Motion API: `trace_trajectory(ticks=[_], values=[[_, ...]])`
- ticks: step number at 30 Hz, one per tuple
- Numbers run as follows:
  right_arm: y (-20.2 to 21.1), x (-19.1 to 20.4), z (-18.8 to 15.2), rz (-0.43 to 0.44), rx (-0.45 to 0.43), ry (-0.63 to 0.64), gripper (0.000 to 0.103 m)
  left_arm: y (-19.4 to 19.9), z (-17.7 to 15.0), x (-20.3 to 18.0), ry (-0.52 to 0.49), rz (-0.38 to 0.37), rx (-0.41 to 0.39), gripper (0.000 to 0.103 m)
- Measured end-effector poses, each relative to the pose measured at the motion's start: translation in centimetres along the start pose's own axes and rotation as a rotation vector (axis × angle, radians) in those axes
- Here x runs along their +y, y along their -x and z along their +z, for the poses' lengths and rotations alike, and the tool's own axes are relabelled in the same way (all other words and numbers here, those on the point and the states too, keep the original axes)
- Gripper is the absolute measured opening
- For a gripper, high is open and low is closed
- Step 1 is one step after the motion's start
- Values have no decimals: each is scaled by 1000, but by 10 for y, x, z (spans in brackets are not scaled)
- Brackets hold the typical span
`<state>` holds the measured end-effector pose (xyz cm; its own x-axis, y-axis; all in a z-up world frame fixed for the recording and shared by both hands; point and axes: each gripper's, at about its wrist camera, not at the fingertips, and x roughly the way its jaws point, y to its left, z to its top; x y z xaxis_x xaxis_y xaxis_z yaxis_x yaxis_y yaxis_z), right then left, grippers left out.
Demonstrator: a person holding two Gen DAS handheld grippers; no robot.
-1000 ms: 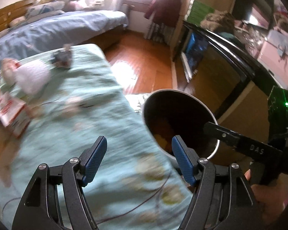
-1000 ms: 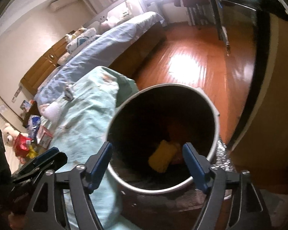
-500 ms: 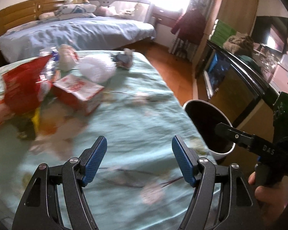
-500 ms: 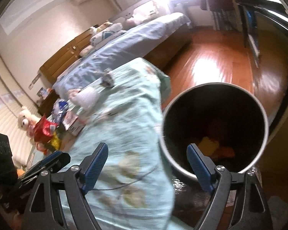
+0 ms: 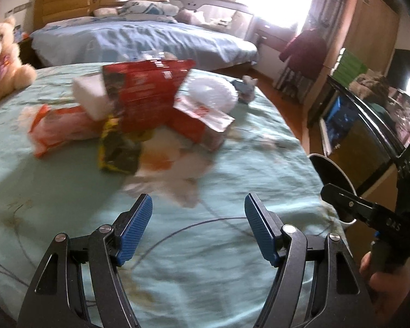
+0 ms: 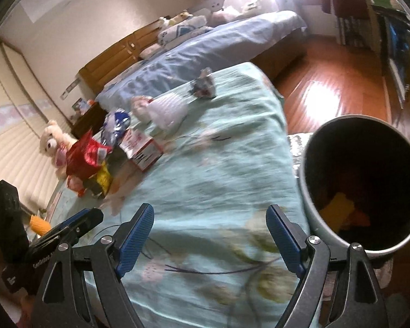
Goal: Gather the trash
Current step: 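Move both open tools back to the trash pile on the bed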
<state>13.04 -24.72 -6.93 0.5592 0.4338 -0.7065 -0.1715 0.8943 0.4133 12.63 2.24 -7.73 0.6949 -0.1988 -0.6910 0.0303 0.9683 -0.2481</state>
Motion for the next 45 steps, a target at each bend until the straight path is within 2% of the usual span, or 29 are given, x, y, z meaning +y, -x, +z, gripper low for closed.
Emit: trace_trajectory(ticks=[17, 29, 31, 34, 40, 41, 42, 43, 45], values=[[-45, 56, 15, 65, 64, 151, 86, 6, 12, 55, 85, 91, -22, 71], [-94, 82, 43, 69, 105, 241, 86, -13, 30, 73, 67, 134, -12, 71], [-102, 87, 48, 67, 110, 259, 86, -17, 33, 75, 65, 135, -10, 68], [-117, 94, 56, 56, 123, 293, 86, -23, 38, 77, 50, 122, -3, 53], [-134, 102, 57, 27, 137, 332, 85, -35, 41, 69, 15, 82, 33, 16], [-133, 103, 57, 24, 134, 332, 81, -36, 42, 67, 4, 75, 37, 8], [-132, 103, 57, 18, 128, 328, 63, -37, 41, 65, -6, 76, 38, 5], [-130, 100, 56, 6, 125, 318, 53, -36, 41, 62, -16, 81, 33, 5], [-126, 95, 54, 14, 122, 292, 54, -32, 39, 56, -25, 73, 25, 2]])
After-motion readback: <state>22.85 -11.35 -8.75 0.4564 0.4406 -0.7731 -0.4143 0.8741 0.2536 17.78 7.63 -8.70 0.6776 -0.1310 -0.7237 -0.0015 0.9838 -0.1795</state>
